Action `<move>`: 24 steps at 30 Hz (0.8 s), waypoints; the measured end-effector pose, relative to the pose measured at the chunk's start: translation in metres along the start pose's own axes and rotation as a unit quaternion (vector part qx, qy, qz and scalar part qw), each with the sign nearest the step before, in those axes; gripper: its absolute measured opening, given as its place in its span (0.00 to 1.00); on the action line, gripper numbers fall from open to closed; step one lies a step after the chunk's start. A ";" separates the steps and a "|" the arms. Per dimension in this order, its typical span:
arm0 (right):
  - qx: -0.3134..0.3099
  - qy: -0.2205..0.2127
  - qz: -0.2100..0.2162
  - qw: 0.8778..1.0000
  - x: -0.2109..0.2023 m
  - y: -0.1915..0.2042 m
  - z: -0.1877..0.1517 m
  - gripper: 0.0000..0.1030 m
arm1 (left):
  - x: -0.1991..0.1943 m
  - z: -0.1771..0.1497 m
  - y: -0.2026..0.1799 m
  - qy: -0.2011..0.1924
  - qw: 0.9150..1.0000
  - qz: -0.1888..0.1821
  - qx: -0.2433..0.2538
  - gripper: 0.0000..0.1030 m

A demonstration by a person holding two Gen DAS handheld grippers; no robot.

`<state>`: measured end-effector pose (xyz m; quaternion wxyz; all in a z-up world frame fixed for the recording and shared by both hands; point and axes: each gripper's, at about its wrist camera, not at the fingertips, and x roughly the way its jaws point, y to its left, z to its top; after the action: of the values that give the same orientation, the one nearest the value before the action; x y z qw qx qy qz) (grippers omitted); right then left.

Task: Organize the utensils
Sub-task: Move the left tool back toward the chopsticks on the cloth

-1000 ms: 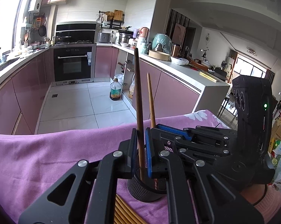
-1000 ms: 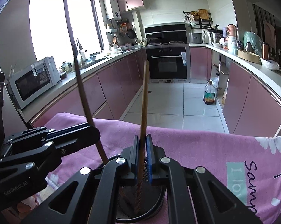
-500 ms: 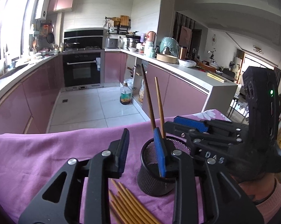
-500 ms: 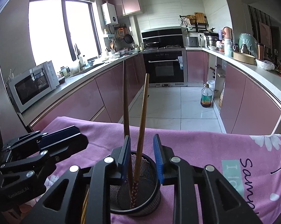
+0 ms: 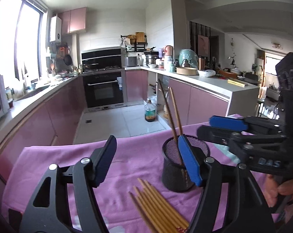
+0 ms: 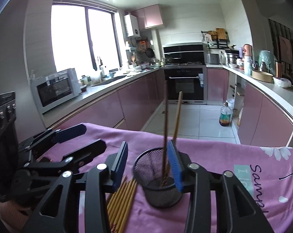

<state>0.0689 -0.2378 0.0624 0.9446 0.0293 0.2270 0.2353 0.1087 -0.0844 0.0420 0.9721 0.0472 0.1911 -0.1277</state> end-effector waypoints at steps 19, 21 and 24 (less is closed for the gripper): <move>0.020 0.114 0.041 0.992 0.014 0.020 -0.080 0.45 | -0.028 -0.069 0.014 0.067 0.997 0.037 -0.003 0.73; 0.024 0.124 0.042 0.991 0.016 0.021 -0.085 0.45 | -0.026 -0.077 0.015 0.078 0.996 0.038 -0.007 0.73; 0.027 0.137 0.042 0.989 0.019 0.024 -0.092 0.45 | -0.025 -0.087 0.017 0.092 0.995 0.037 -0.012 0.73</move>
<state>0.0331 -0.2128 -0.0241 0.8926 0.0316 0.3592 0.2707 0.0592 -0.0499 -0.0281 0.9550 0.0546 0.2790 -0.0847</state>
